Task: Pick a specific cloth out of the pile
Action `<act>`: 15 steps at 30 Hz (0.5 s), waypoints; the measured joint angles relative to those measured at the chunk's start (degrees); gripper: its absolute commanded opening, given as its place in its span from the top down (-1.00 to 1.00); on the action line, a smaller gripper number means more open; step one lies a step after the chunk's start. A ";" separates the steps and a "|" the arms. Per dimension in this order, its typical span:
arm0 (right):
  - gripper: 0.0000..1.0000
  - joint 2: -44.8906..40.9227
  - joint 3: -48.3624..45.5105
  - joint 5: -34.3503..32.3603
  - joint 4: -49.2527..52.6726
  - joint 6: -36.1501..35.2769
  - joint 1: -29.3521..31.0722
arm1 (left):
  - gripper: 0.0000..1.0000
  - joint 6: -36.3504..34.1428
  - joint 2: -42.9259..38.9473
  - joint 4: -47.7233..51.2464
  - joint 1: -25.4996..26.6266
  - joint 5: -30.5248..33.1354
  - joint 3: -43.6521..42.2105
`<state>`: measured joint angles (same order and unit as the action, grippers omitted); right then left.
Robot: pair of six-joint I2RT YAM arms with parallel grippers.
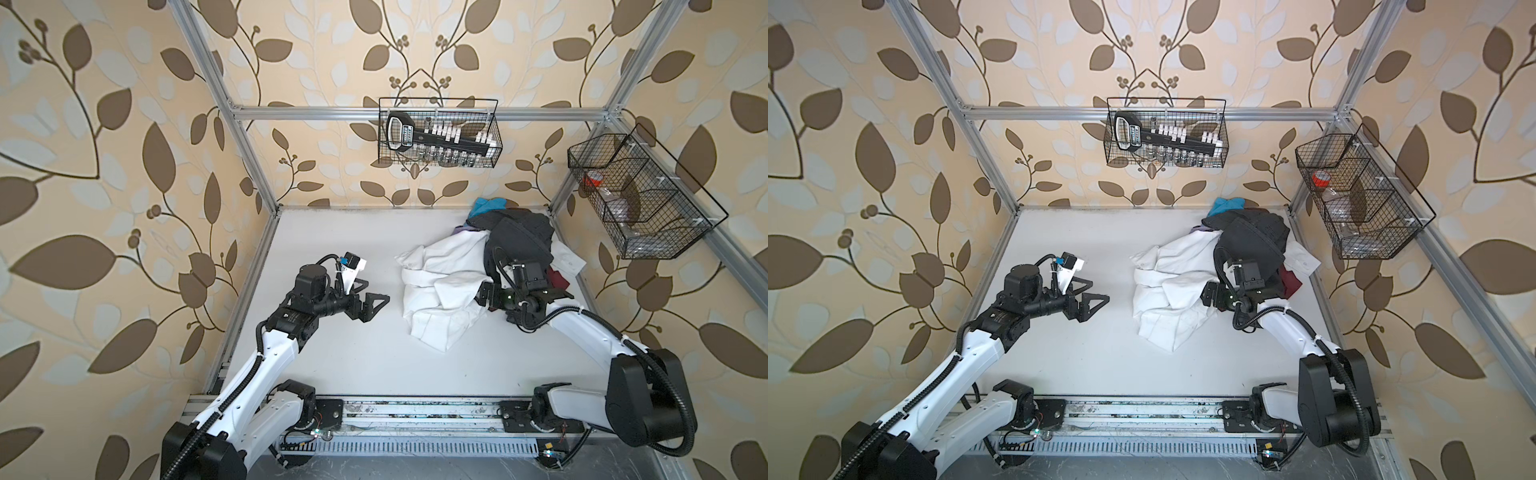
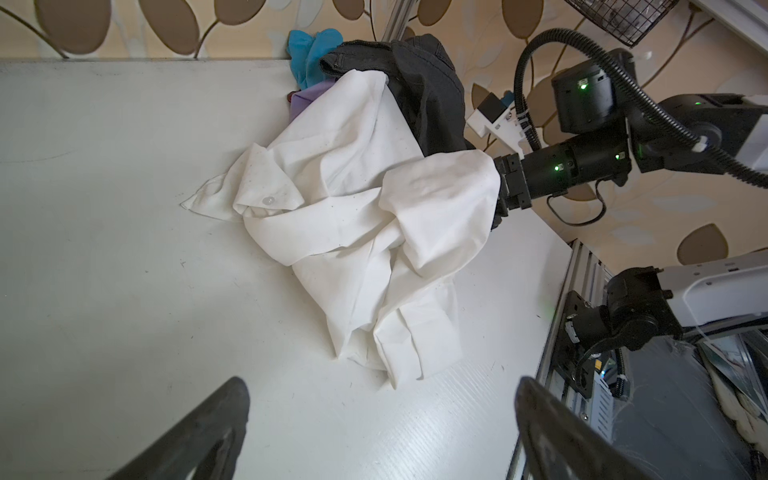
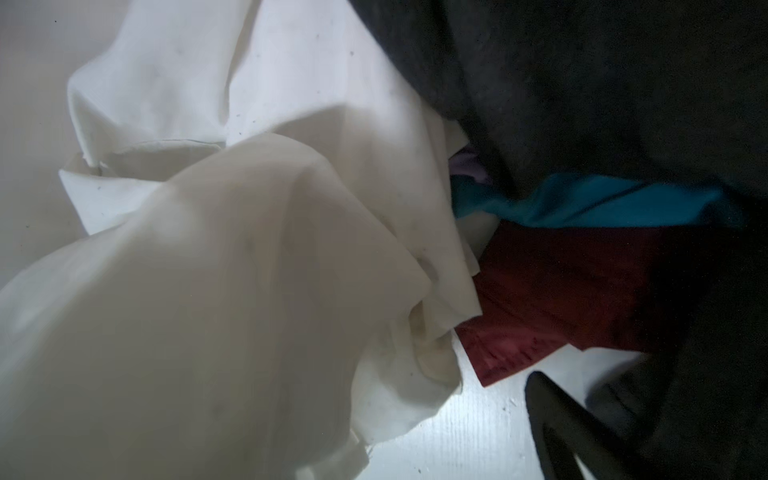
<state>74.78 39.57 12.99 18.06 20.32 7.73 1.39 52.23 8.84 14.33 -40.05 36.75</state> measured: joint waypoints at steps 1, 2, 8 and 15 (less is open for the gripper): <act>-0.99 1.07 -0.55 0.83 -0.85 0.07 0.00 | -0.98 -0.02 0.00 0.00 0.00 0.02 0.00; -0.99 2.40 -1.01 1.79 -1.84 0.22 0.00 | -0.98 -0.02 0.00 0.00 0.00 0.02 0.00; -0.19 6.71 -1.75 5.57 -6.36 1.64 0.02 | -0.98 -0.07 0.00 0.00 0.00 0.04 0.00; 1.00 -0.48 -2.71 4.92 -7.93 2.29 0.02 | -0.98 -0.26 0.02 0.02 0.00 0.07 0.00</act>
<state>74.30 36.86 17.91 10.13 22.61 7.75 1.13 52.25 8.86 14.33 -39.99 36.75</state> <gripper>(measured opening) 0.045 0.989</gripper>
